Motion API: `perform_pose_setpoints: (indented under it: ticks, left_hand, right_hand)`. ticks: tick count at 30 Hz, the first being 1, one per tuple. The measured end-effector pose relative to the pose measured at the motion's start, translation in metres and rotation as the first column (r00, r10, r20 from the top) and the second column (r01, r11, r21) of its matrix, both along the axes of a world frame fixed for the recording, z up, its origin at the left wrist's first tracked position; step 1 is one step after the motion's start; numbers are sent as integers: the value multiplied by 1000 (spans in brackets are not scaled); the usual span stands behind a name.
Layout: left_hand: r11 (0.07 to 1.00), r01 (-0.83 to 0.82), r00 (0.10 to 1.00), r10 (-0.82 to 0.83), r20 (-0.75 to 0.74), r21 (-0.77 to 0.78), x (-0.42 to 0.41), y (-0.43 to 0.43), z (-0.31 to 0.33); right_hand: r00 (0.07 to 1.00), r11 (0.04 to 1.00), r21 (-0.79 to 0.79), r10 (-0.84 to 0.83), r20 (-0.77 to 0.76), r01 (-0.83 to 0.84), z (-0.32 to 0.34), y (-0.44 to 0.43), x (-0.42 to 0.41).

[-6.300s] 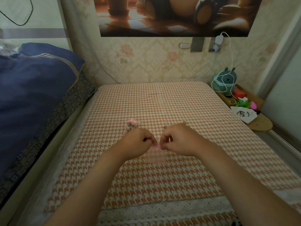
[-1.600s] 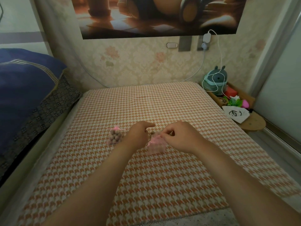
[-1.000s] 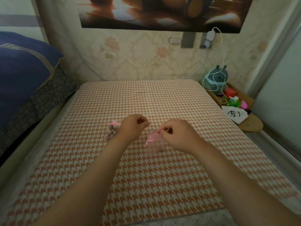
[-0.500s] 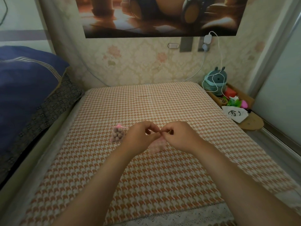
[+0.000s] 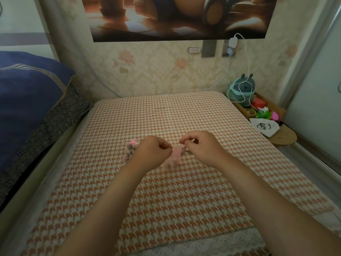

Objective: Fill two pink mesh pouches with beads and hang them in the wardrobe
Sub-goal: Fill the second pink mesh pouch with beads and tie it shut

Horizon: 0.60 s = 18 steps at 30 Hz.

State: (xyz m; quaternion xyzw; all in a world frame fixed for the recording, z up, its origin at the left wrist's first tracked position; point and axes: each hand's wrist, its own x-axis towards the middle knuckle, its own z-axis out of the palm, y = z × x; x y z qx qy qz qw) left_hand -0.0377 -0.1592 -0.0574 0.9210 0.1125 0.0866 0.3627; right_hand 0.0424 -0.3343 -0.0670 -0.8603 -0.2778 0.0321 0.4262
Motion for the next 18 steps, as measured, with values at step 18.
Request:
perform_pose_setpoints:
  ticks: [18]
  left_hand:
    - [998,-38,999,36,-26,-59,-4,25,-4]
  right_hand:
    - [943,832,-531,31,332,159,-42,47,22]
